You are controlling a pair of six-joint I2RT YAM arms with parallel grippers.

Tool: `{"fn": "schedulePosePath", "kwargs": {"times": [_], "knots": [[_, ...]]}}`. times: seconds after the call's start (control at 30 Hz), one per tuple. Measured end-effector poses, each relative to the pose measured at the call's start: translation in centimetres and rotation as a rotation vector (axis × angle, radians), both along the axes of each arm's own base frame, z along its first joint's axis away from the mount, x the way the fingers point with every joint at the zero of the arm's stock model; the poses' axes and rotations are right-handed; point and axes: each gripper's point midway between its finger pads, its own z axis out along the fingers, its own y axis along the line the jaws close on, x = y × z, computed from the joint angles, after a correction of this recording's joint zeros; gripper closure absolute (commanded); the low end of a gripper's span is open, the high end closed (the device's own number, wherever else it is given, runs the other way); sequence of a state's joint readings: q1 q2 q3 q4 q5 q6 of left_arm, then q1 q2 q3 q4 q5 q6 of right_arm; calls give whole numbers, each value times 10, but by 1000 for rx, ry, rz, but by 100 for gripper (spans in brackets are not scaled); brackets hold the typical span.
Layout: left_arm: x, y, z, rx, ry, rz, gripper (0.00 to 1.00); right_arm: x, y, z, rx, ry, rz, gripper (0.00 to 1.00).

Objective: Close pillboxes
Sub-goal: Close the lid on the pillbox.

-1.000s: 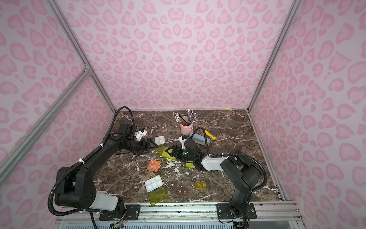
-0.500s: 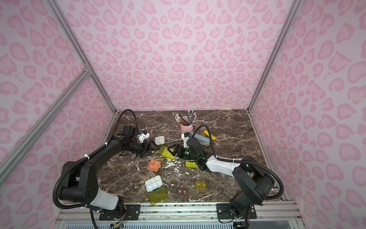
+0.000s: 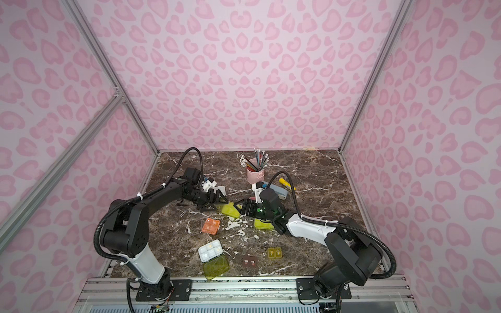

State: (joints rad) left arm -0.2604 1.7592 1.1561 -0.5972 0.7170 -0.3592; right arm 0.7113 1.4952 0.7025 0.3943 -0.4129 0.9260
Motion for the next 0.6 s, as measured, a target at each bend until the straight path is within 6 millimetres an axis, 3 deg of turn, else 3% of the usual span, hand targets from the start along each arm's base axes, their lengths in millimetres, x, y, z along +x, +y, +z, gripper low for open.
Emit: {"fn": "schedulePosePath", "kwargs": {"times": [0.33,0.6], "knots": [[12,-13,-16,42,21,-28,12,5,-25,4,11,-9,-35,25],[10,-22,-21,55,30,-52,12,6,-32,7,6,-17,-37,25]]}}
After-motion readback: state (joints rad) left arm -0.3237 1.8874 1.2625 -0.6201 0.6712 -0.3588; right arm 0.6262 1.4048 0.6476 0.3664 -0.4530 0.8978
